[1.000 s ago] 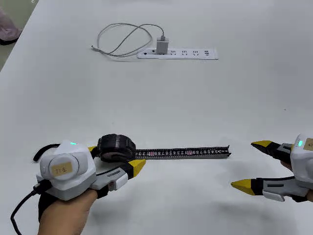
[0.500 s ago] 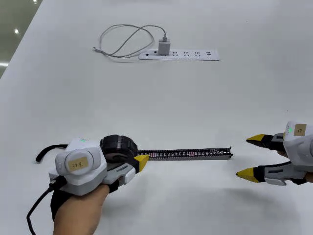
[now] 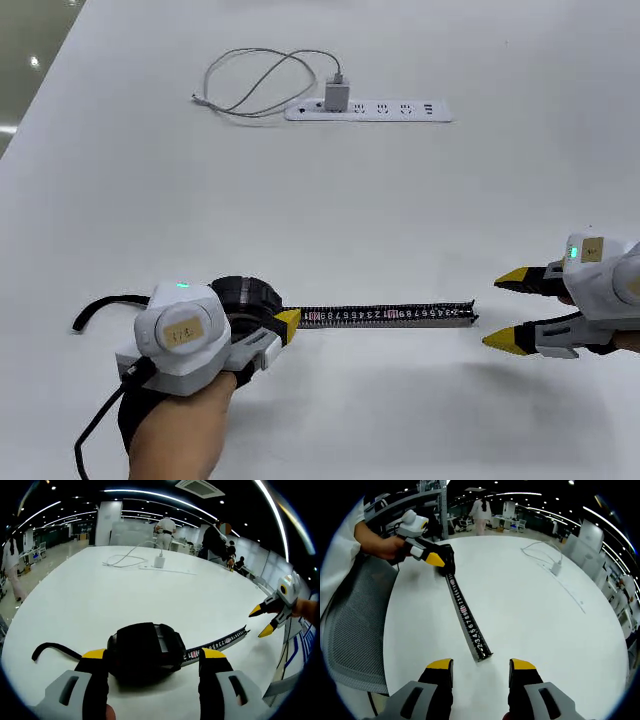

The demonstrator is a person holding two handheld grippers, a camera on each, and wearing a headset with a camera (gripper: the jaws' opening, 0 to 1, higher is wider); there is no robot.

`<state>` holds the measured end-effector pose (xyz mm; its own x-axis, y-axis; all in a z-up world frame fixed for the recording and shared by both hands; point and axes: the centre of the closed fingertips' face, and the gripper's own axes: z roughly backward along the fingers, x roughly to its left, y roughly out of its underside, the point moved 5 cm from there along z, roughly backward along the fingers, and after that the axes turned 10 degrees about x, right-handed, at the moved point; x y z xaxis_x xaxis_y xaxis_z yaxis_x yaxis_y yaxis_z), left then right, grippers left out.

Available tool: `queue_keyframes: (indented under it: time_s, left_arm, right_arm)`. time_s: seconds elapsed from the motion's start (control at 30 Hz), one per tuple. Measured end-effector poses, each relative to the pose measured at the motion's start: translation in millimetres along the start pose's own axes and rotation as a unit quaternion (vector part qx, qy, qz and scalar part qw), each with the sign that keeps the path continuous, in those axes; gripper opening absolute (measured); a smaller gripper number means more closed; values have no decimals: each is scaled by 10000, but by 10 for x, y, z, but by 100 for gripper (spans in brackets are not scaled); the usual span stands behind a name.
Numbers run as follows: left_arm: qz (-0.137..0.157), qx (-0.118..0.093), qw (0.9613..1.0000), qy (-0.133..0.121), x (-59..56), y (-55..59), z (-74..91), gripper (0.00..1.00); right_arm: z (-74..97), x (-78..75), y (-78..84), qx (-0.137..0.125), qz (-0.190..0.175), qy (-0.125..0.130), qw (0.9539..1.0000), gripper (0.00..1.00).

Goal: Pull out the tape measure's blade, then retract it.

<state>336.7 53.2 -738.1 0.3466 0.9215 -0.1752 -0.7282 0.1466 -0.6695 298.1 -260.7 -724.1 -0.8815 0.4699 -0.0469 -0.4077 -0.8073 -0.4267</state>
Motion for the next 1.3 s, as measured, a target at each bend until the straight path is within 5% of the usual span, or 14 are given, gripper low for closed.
queue_keyframes:
  time_s: [1.3]
  left_arm:
    - [408,21,9988,-278,79,-9,-96,62]
  right_arm:
    - [-301,-125,-85,397,672,-487,9958,23]
